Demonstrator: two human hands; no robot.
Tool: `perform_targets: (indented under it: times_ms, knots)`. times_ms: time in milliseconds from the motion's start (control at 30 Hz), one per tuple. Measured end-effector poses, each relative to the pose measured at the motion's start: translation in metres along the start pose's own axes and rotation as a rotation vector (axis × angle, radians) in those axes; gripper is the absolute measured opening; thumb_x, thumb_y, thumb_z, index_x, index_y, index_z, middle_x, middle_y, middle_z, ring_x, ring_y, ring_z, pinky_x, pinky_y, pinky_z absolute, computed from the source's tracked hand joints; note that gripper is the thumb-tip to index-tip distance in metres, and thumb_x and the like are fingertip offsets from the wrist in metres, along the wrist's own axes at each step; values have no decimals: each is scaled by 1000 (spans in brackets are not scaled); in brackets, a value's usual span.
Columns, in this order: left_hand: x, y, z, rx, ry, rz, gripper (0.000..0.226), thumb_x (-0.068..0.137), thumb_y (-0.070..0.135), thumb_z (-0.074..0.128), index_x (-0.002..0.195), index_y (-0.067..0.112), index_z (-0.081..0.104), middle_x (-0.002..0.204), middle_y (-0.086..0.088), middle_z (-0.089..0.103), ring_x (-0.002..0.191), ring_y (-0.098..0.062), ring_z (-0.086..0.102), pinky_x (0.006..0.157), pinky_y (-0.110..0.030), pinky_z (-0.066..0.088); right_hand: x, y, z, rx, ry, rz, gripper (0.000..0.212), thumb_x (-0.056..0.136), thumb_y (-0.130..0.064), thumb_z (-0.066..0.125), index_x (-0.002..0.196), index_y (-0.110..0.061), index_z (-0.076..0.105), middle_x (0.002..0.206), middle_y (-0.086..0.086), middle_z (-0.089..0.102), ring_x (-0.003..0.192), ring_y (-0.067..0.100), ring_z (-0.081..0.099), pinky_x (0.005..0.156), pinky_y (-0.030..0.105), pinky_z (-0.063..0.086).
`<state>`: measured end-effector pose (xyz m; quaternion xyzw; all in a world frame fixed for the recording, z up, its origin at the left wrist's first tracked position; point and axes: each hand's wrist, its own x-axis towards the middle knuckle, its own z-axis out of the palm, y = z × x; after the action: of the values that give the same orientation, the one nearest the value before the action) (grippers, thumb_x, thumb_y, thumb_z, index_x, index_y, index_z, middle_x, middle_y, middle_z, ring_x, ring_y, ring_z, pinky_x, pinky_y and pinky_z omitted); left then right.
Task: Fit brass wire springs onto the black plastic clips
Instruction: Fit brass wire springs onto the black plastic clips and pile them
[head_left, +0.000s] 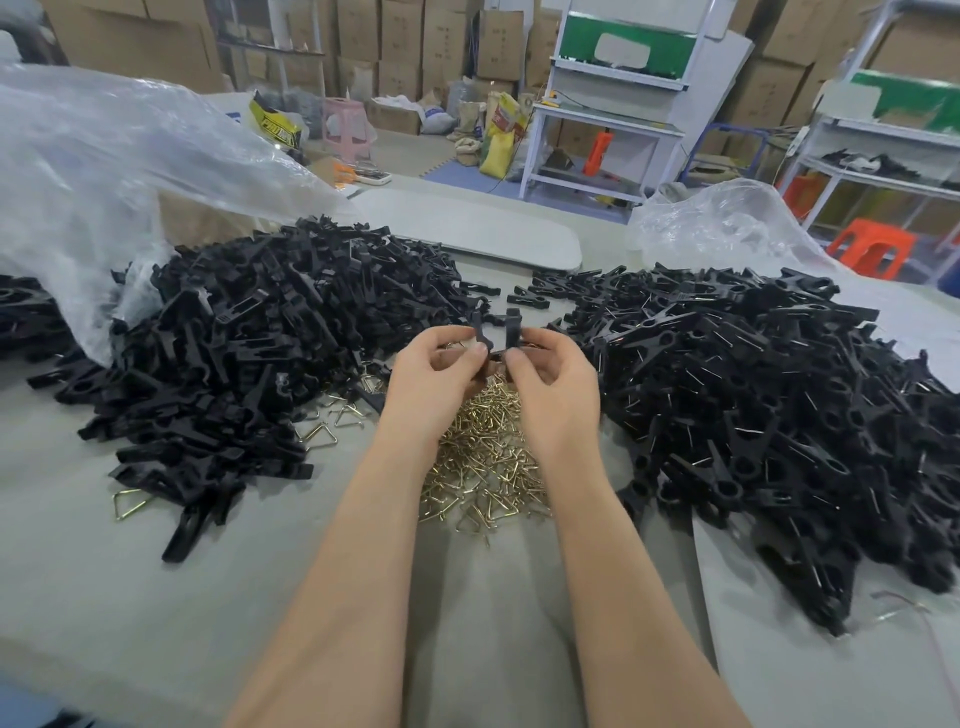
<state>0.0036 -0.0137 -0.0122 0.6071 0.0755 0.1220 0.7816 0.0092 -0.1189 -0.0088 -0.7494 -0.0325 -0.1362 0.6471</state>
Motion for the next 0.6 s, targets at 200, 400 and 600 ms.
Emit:
perform_targets:
  times_ms: [200,400,600]
  knots:
    - [-1,0,2,105,-31,100,17,91,6,59,93,23,62,64,-1,66,65,-11,64,73,-29,58,-1,-1,0,-11,-45,-67,26,94,-4,52,100,-27,62,87,-4,67,81,9,62,83,31,52]
    - [1,-1,1,155,-20,120,18,93,11,59,84,26,64,70,-2,67,61,-7,66,68,-27,58,1,2,2,-216,-38,-143,30,92,-15,58,122,-15,63,114,-5,59,104,7,57,98,22,43]
    - [3,-4,-3,251,42,118,11,91,17,61,81,22,62,66,-1,67,58,-7,64,74,-39,57,-3,6,3,-284,-56,-218,27,89,-12,63,115,-14,66,108,1,66,100,11,60,96,28,47]
